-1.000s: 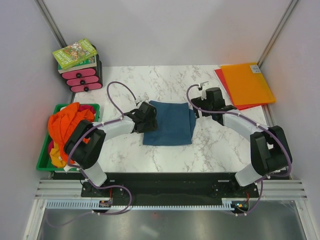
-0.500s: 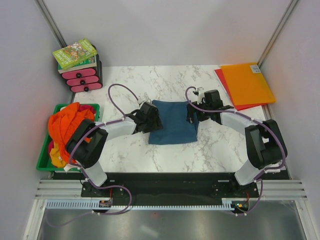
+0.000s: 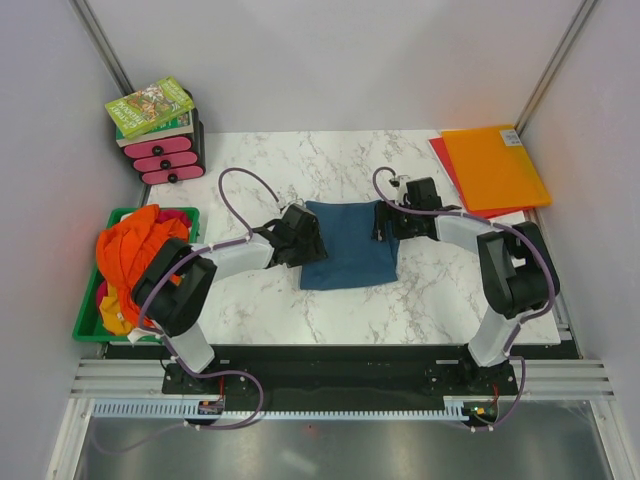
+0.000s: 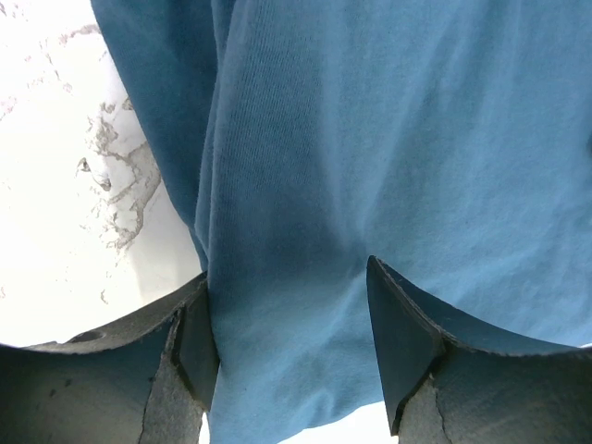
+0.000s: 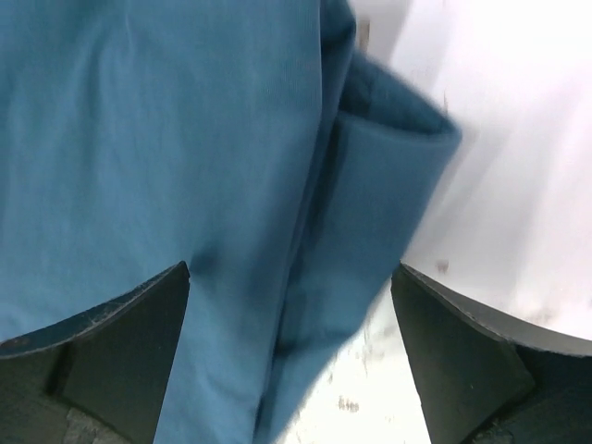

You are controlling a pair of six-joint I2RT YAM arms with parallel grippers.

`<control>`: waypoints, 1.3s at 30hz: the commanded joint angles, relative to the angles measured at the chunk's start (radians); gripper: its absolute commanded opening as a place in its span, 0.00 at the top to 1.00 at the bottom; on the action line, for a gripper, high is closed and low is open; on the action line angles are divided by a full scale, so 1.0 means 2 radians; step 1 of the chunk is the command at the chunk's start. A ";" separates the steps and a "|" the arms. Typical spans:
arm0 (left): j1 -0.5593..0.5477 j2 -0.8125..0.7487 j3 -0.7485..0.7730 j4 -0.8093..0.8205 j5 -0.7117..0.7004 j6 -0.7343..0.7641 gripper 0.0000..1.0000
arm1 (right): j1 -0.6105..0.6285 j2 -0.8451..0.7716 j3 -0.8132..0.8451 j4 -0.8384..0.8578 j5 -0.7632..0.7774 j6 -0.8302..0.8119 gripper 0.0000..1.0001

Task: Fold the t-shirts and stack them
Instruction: Put the neatly folded tshirt into the corner of the board with the right arm

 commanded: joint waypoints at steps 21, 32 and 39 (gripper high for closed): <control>-0.007 0.017 0.026 -0.038 -0.011 -0.007 0.34 | -0.002 0.092 0.002 -0.094 -0.089 0.001 0.58; -0.008 -0.027 0.024 -0.062 -0.027 0.018 0.34 | -0.002 0.037 0.064 -0.186 0.052 -0.061 1.00; -0.012 -0.087 0.004 -0.075 -0.033 0.029 0.31 | -0.048 -0.010 0.079 -0.249 0.166 -0.146 1.00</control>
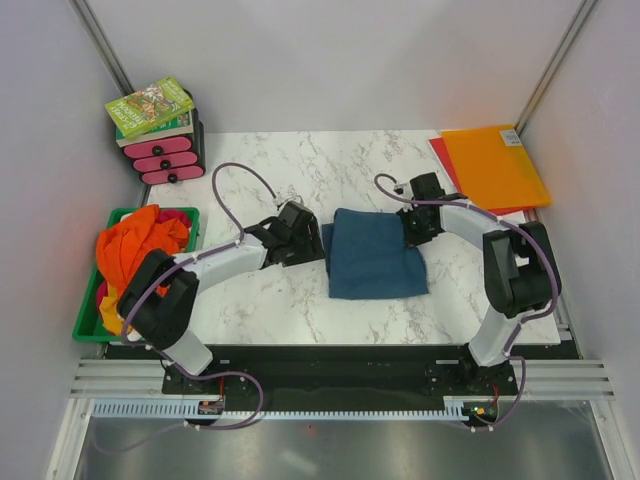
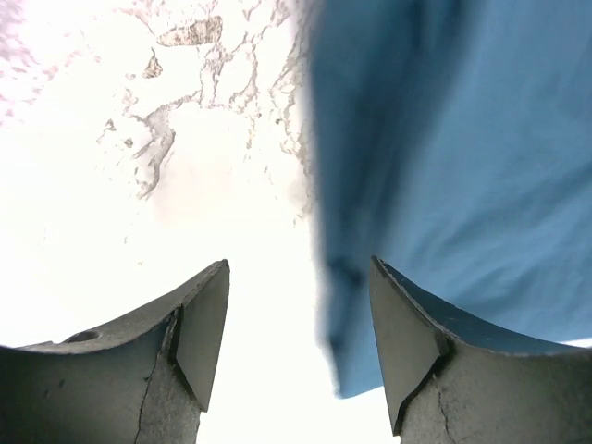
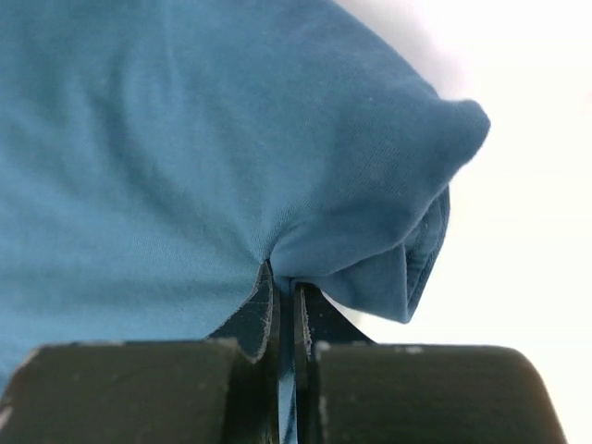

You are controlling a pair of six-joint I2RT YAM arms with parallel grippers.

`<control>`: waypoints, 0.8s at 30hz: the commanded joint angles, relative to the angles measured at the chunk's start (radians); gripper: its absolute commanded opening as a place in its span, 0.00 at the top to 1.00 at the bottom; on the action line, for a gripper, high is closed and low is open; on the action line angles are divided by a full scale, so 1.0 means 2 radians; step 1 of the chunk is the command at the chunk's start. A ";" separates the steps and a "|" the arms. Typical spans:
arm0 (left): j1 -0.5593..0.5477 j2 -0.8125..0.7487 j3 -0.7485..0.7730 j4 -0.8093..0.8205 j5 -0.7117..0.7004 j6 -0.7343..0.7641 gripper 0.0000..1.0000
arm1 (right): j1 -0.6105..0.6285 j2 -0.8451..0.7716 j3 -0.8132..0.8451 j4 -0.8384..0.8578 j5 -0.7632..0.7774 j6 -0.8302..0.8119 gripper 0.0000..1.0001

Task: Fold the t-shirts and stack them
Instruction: Put the neatly folded tshirt into the corner of the board with the right arm

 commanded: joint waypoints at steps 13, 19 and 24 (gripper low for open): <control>-0.019 -0.120 -0.054 -0.021 -0.015 0.016 0.32 | -0.131 -0.102 -0.027 -0.095 0.181 -0.124 1.00; -0.027 -0.124 -0.065 -0.019 -0.011 0.013 0.32 | -0.189 -0.134 -0.070 -0.079 0.201 -0.158 1.00; -0.033 -0.124 -0.068 -0.017 -0.008 0.012 0.32 | -0.231 -0.140 -0.078 -0.062 0.230 -0.196 1.00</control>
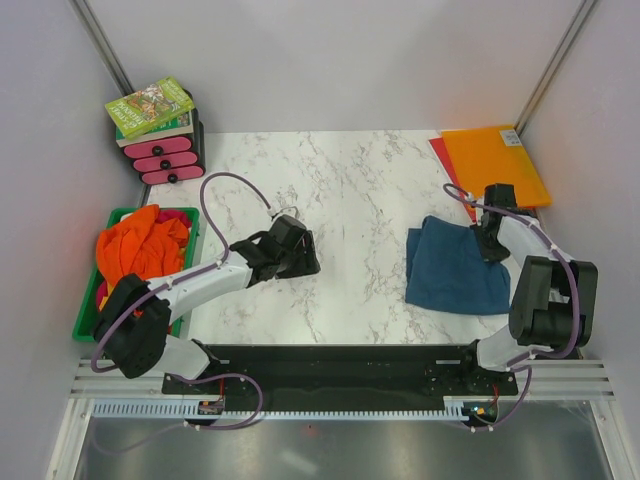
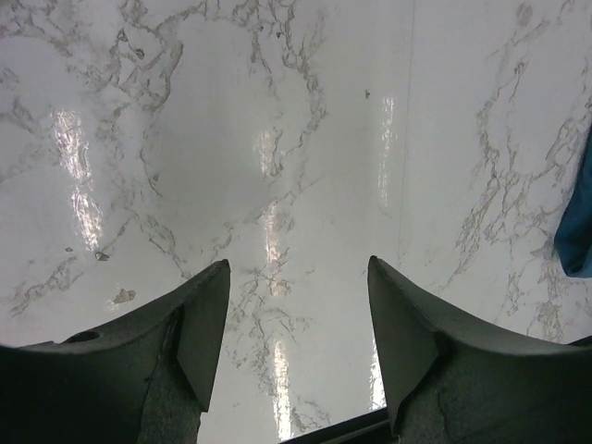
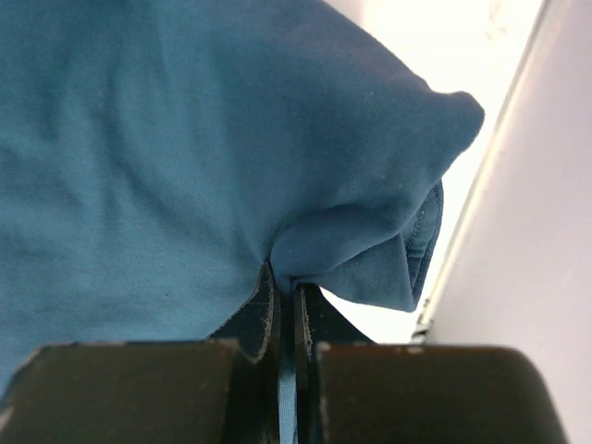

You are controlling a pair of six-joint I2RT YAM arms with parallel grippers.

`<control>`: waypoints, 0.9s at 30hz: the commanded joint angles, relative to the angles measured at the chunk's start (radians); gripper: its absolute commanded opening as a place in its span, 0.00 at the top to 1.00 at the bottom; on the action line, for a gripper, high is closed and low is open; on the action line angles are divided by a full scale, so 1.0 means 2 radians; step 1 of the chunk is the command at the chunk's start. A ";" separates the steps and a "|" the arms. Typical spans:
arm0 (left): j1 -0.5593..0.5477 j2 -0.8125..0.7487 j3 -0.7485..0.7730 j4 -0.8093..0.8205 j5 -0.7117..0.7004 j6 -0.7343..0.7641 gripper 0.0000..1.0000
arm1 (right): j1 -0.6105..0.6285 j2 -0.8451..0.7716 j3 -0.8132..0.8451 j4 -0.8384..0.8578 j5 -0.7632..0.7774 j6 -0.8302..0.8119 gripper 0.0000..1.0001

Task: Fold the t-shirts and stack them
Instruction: Put the neatly folded tshirt into the corner of the board with the right arm

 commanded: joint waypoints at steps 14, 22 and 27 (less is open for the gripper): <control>-0.018 -0.013 -0.009 0.009 0.004 0.006 0.32 | -0.135 0.051 0.072 0.076 0.073 -0.135 1.00; -0.026 -0.005 -0.003 0.008 0.005 0.005 0.32 | -0.148 0.079 0.047 0.107 0.053 -0.129 1.00; -0.029 0.004 0.003 0.008 0.005 0.006 0.32 | -0.150 0.100 0.042 0.136 0.057 -0.132 1.00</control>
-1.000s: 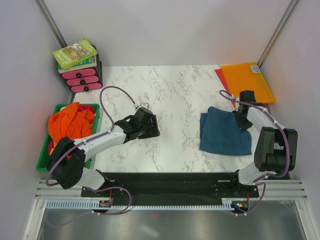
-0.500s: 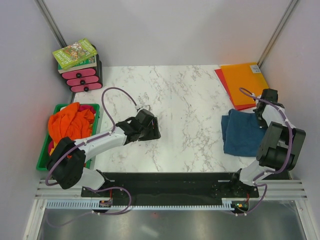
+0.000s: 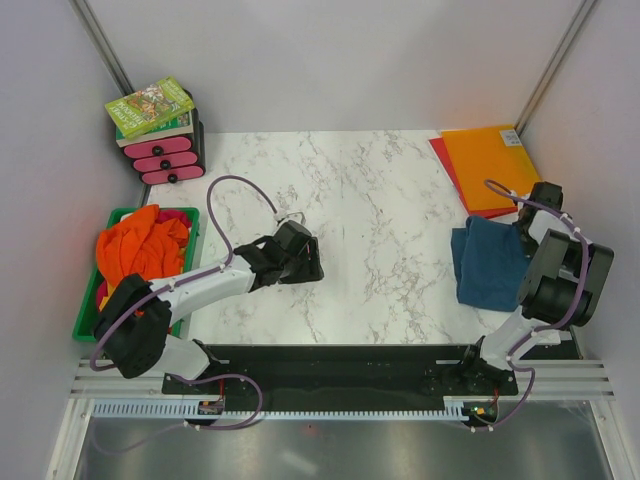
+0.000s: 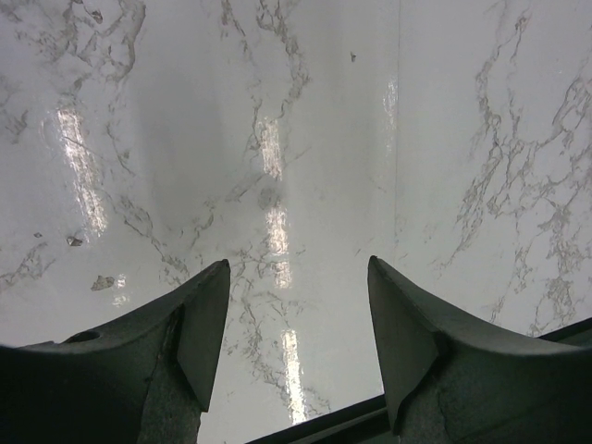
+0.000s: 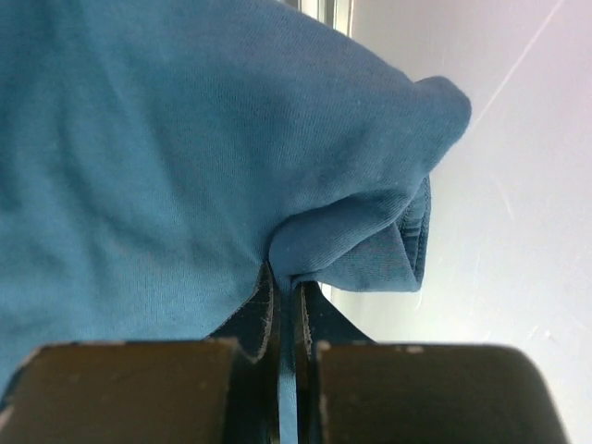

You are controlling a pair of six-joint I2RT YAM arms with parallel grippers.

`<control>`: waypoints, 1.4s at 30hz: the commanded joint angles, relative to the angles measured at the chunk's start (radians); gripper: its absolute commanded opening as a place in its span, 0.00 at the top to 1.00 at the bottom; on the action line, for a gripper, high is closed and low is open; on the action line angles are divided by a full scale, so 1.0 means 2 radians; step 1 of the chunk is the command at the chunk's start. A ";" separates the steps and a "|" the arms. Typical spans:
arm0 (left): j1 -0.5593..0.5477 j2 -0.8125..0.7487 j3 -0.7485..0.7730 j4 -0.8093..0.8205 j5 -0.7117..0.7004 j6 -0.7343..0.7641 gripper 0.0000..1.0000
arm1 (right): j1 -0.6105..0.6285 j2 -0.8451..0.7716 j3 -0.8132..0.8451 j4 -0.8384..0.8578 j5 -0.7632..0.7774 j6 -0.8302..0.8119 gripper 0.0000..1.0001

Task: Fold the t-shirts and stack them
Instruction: Put the neatly folded tshirt into the corner of the board with the right arm

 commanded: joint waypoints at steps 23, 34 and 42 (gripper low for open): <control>-0.035 -0.008 -0.006 0.022 -0.017 0.000 0.23 | -0.018 -0.103 0.017 0.012 -0.172 0.133 0.02; -0.041 -0.002 -0.003 0.023 -0.001 -0.013 0.28 | -0.012 -0.118 -0.047 -0.029 -0.285 0.196 1.00; -0.042 -0.002 -0.004 0.021 -0.005 -0.012 0.29 | -0.022 -0.039 -0.057 -0.012 -0.235 0.188 1.00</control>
